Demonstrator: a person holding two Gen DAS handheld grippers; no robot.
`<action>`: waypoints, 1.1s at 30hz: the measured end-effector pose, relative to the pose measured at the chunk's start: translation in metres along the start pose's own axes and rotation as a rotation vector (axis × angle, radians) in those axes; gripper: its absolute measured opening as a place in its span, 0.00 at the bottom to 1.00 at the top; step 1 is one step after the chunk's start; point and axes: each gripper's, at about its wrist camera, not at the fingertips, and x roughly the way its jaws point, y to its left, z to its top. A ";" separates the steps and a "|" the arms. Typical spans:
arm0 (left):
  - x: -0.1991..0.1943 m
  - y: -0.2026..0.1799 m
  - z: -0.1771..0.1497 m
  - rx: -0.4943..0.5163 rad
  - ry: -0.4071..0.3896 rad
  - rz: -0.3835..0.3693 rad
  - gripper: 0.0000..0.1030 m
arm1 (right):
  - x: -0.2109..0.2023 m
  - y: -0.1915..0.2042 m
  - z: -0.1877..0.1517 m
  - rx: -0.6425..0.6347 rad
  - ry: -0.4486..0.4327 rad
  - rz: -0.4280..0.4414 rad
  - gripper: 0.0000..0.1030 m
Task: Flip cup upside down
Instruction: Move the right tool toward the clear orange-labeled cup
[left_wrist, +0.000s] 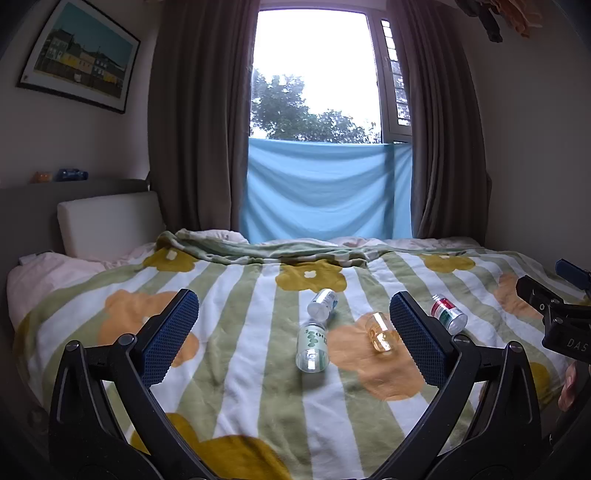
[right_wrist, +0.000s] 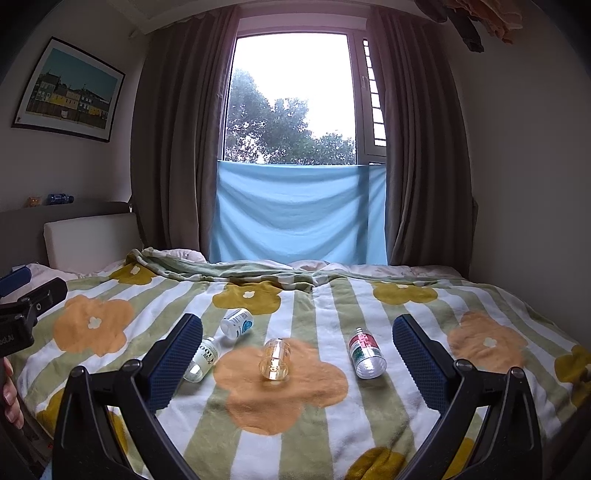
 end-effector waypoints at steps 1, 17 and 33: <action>0.000 0.000 0.000 -0.001 -0.002 0.001 1.00 | 0.001 -0.001 -0.001 0.001 0.000 0.001 1.00; 0.006 0.000 -0.004 0.014 0.019 -0.002 1.00 | 0.008 -0.002 0.000 0.000 0.020 0.018 1.00; 0.055 0.048 -0.035 -0.068 0.158 0.013 1.00 | 0.205 0.013 0.020 -0.028 0.409 0.196 1.00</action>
